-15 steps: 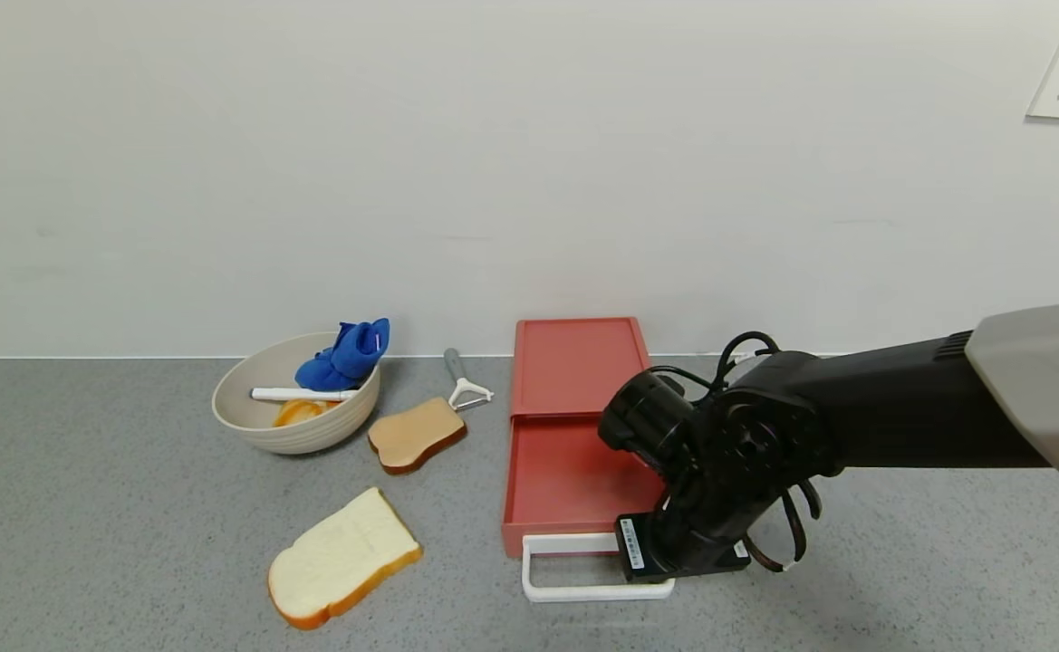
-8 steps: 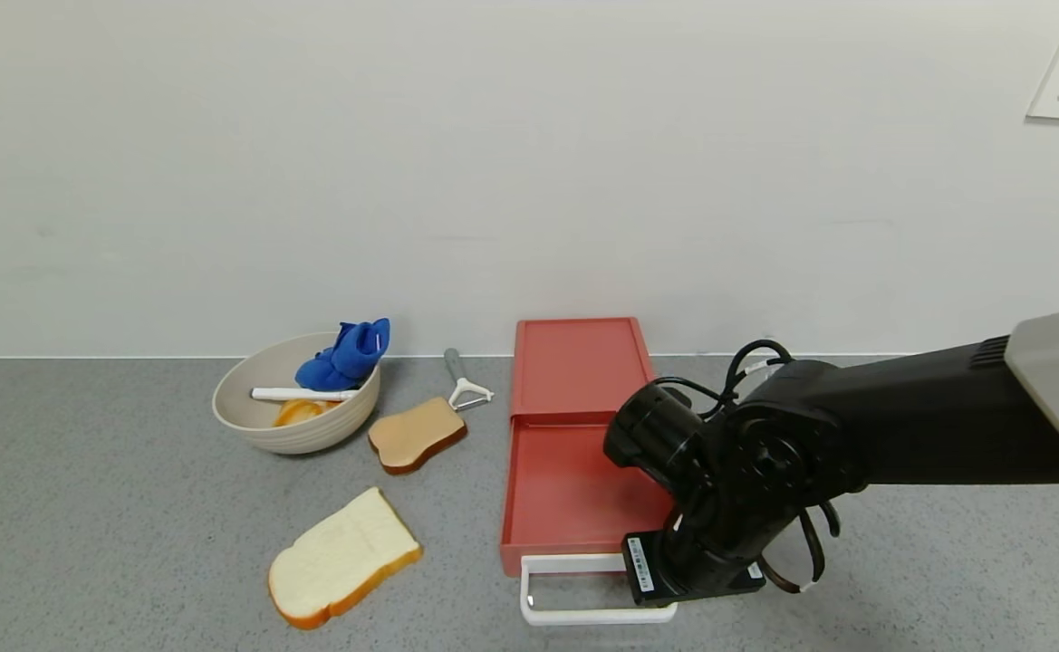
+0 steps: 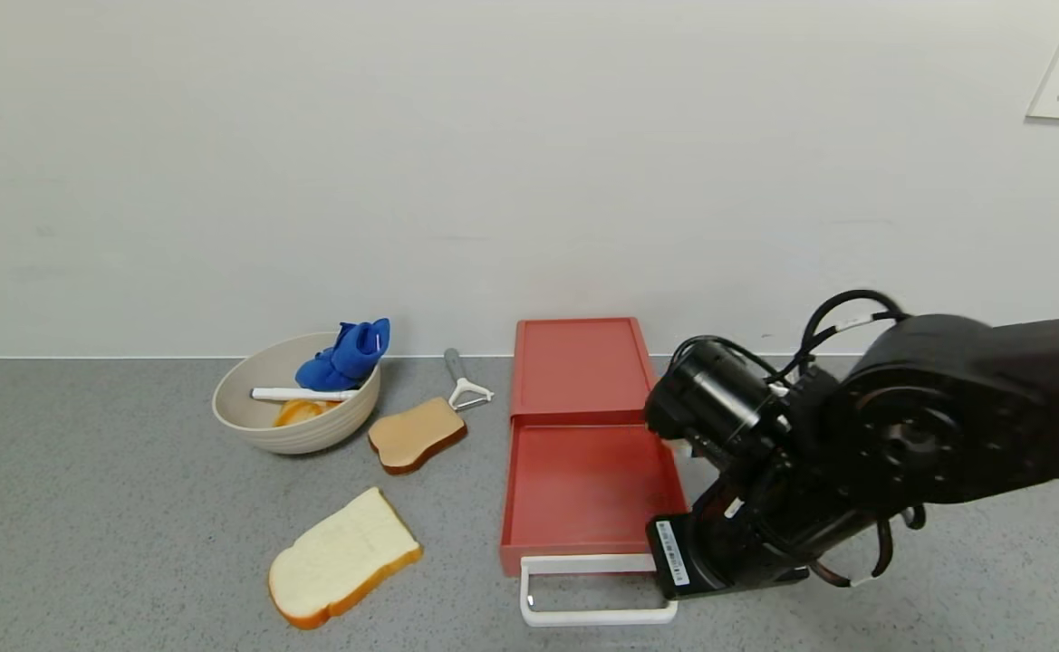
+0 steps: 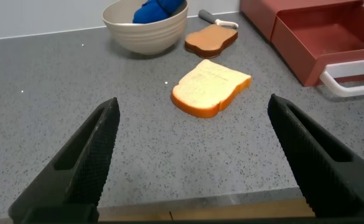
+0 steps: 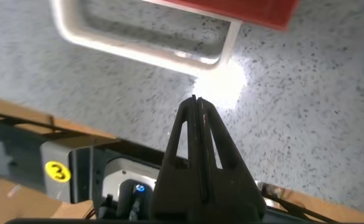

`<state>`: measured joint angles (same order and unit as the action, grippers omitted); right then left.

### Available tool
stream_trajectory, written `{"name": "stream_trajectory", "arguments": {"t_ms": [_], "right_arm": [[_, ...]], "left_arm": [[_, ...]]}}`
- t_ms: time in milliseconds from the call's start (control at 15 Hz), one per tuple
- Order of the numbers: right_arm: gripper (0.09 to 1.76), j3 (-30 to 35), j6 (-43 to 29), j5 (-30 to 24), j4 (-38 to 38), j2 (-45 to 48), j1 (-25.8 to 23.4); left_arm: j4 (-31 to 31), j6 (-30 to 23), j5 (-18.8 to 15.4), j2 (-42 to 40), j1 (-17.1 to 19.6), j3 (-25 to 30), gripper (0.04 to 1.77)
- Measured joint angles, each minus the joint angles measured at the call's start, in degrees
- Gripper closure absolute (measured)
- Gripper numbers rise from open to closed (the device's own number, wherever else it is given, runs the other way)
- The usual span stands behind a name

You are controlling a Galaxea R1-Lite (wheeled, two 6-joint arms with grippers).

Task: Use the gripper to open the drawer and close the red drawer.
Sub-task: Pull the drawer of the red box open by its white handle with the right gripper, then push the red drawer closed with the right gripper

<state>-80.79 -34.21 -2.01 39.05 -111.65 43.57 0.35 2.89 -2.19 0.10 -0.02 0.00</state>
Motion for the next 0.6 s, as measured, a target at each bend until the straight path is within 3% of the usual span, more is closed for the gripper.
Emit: {"name": "stream_trajectory", "arguments": {"t_ms": [333,600], "right_arm": [[1.73,1.9,10.8,-0.9,-2.2,15.9,-1.7],[1.73,12.7,20.9,-7.9,-19.5,27.0,-10.3]], "left_arm": [[0.0,-0.1,0.0,0.0,0.0,0.0,0.09],[0.0,-0.4,-0.1,0.0,0.0,0.0,0.09]]}}
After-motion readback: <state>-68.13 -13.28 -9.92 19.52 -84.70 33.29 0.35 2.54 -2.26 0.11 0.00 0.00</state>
